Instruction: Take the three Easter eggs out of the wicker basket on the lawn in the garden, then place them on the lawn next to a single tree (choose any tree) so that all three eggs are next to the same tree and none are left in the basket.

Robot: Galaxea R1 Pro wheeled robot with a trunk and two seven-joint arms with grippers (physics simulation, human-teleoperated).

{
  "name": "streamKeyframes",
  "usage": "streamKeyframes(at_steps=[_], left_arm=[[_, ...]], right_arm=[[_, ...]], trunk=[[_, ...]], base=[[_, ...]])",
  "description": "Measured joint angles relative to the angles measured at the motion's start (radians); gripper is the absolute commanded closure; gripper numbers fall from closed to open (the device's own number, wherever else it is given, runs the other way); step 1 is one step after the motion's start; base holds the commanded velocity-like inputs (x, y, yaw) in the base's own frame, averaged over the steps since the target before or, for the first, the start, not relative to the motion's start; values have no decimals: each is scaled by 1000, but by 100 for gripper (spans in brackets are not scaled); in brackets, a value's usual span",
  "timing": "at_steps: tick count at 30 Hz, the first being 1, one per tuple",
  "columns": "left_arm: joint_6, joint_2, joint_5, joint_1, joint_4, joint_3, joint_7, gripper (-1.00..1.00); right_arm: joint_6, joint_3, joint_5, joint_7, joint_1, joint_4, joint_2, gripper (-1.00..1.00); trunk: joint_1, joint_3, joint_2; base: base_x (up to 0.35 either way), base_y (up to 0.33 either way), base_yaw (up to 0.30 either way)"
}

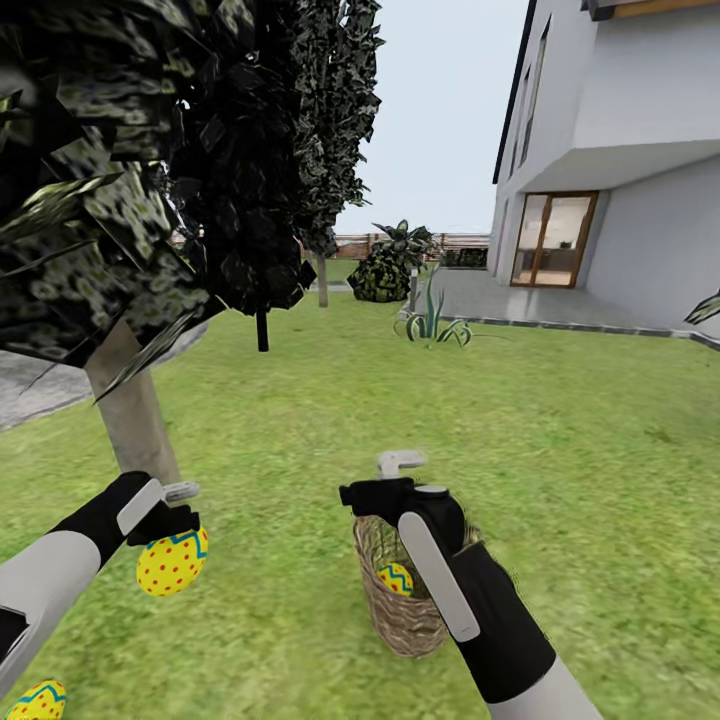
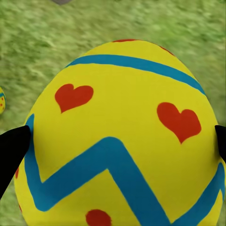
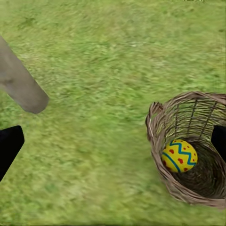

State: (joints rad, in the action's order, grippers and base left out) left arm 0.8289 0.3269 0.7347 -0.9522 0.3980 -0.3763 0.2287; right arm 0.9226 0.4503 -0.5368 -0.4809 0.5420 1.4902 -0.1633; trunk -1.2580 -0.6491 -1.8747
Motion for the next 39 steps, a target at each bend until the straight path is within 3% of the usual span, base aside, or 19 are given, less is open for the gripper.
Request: streamKeyframes(at_steps=[3,9,14,19,35,39], left_arm=[[-3,0,0,0,-1,0,3,100],[-11,1,0,0,-1,0,11,100],[-13,4,0,0,1,0,17,100],[-14,7,1,0,2,9,19,100],[-20,8,1,-1,3,12,19,100],[-48,7,0,0,1,12,19,100]], right_arm=[[0,29,0,0,0,4,-1,-100],[-13,44,0,0,0,6,-1,-100],[-28,96,-4,-1,0,4,-1,-100],[-37,135,-76,-2,0,3,-2,-100],[-40,146,-93,-3,0,13,-4,-100],[-40,146,-93,-4,0,16,-4,-100]], trunk=[[-12,-9,-21],[-35,-28,-63],[-54,-42,-98],[-73,-57,-133],[-134,-107,-245],[-150,-119,-273]], base=[[0,0,1],[0,0,10],[0,0,203],[0,0,276],[0,0,286],[0,0,285]])
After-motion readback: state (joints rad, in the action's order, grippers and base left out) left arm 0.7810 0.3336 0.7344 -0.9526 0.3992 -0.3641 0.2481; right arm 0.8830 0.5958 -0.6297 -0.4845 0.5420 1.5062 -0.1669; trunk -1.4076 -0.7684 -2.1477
